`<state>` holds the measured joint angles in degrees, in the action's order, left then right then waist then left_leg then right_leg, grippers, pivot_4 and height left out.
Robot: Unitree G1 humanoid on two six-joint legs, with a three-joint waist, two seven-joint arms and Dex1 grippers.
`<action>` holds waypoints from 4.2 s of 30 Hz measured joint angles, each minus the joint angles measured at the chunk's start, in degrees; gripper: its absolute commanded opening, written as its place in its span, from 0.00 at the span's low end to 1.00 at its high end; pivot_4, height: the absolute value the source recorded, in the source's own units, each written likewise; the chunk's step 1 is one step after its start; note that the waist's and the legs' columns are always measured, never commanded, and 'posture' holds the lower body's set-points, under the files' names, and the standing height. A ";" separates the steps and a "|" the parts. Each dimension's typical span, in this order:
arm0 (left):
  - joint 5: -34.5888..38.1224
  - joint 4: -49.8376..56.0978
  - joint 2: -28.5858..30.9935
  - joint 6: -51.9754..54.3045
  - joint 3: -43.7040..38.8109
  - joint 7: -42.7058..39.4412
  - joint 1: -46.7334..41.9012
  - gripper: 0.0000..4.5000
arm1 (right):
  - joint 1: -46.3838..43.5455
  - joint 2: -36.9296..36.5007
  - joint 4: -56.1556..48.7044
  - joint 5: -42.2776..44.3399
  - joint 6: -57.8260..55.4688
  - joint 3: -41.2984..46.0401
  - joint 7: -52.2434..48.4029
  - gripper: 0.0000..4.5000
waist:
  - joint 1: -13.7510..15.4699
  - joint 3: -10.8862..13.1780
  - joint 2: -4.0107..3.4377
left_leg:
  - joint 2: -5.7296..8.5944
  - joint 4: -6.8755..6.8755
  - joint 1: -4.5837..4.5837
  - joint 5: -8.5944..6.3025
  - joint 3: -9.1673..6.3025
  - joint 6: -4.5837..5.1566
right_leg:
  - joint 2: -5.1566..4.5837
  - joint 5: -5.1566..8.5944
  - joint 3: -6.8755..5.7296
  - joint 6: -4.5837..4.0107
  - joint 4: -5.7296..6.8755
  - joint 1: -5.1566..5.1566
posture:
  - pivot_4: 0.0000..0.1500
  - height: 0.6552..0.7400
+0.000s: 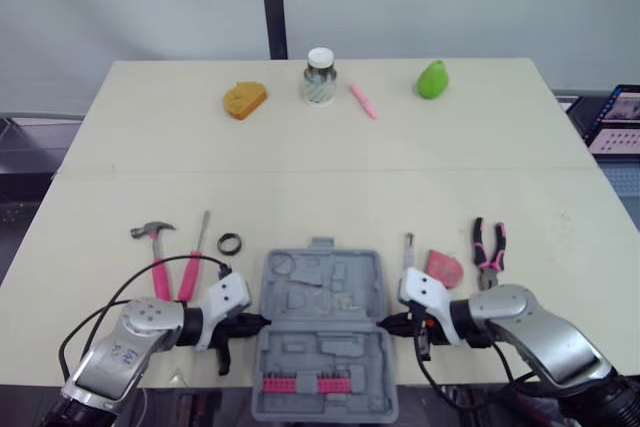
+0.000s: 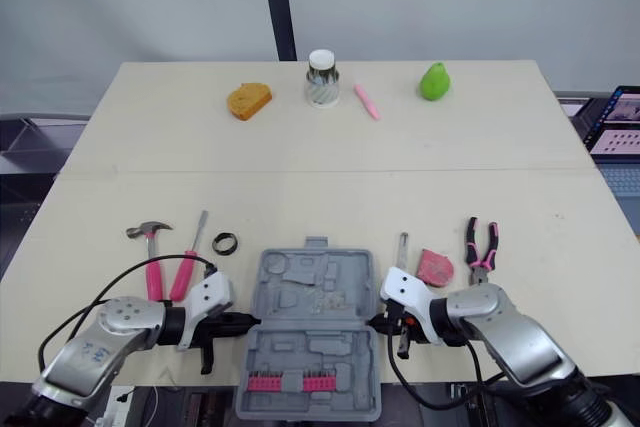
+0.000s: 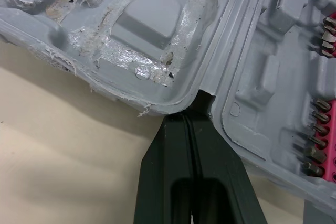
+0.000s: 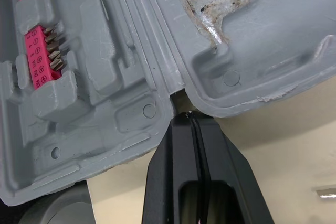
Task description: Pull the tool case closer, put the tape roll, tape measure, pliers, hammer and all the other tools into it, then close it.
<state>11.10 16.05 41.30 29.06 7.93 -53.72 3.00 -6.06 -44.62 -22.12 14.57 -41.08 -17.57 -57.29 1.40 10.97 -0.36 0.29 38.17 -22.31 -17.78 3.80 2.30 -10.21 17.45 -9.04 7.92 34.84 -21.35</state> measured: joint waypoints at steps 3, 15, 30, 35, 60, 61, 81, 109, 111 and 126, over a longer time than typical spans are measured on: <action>0.00 0.02 -0.01 -0.12 0.00 0.09 0.09 0.00 | 0.36 -0.07 -0.11 0.17 -0.01 0.00 0.00 0.00 | 0.00 0.00 0.00 | 0.00 0.00 0.00 0.00 0.00 0.00 | 0.00 0.00 0.00 0.00 0.00 0.00 | 1.00 1.00; 0.04 0.27 -0.01 -0.11 -0.02 0.44 0.35 0.00 | 0.33 -0.07 -0.15 0.16 -0.04 0.00 0.02 0.00 | 0.00 0.00 0.01 | 0.00 0.00 0.01 0.00 0.00 0.00 | 0.00 0.00 0.00 0.00 0.00 0.01 | 1.00 1.00; 0.18 0.64 0.25 -0.16 -0.23 0.43 1.03 0.00 | 0.29 -0.43 -0.14 0.14 -0.02 0.00 0.04 0.00 | 0.00 0.00 0.01 | 0.00 0.00 0.01 0.00 0.00 0.00 | 0.00 0.00 0.00 0.00 0.00 0.01 | 1.00 1.00; 0.49 0.63 0.53 -0.21 -0.61 0.38 1.37 0.00 | 0.32 -0.44 -0.03 0.14 0.00 0.00 0.04 0.00 | -0.01 0.00 0.01 | -0.01 0.00 0.01 0.00 0.00 0.00 | 0.00 0.00 0.00 0.00 0.00 0.01 | 1.00 1.00; 21.59 5.30 1.16 12.56 -38.02 5.17 11.79 0.65 | 9.70 -8.64 15.49 17.36 3.60 33.04 -9.64 0.42 | 0.00 0.00 0.04 | 0.00 -0.02 0.18 -0.06 -0.07 0.08 | -0.01 0.00 -0.07 -0.01 -0.19 0.32 | 1.00 1.00; 22.34 4.88 1.03 12.86 -41.21 5.82 12.54 0.77 | 9.58 -8.81 18.44 17.37 4.06 35.40 -9.53 0.55 | -0.02 0.00 0.04 | -0.01 -0.02 0.19 -0.06 -0.06 0.08 | 0.00 0.00 -0.06 -0.01 -0.20 0.33 | 1.00 1.00; 18.48 -14.22 -6.27 -1.49 -57.61 16.76 17.59 1.00 | -1.98 -4.29 53.72 9.43 24.59 41.72 -0.28 0.99 | -0.16 -0.02 0.06 | -0.02 -0.05 0.21 -0.11 0.05 0.06 | -0.05 0.01 -0.02 -0.01 -0.26 0.31 | 1.00 1.00; 18.01 -10.96 3.58 -0.63 -38.58 7.14 4.75 1.00 | -8.31 -1.51 20.46 19.33 9.67 30.03 -4.11 0.99 | -0.26 -0.02 0.04 | -0.03 -0.04 0.17 -0.13 0.05 0.01 | -0.03 0.01 0.03 -0.02 -0.10 0.13 | 1.00 1.00; 17.27 -9.72 4.88 -1.73 -32.99 4.10 1.94 1.00 | -12.44 -0.41 14.37 20.25 7.23 23.92 -5.33 0.99 | -0.26 -0.02 0.04 | -0.02 -0.04 0.08 -0.13 0.05 0.01 | -0.03 0.00 0.04 -0.02 -0.07 0.03 | 1.00 1.00; 5.36 -23.08 2.22 -17.36 -14.22 -2.28 -14.63 0.48 | -24.51 7.39 6.88 14.71 7.08 4.59 -8.35 1.00 | -0.19 -0.04 0.11 | 0.02 0.04 0.00 -0.11 0.11 0.04 | -0.01 0.00 -0.03 -0.02 0.15 -0.10 | 1.00 1.00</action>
<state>16.46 -7.03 43.52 11.70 -6.29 -56.00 -11.63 -30.57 -37.23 -15.24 29.28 -34.01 -12.98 -65.63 1.21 10.93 -0.26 0.31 38.21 -22.31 -17.89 3.92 2.34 -10.23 17.45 -9.07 7.90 34.99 -21.45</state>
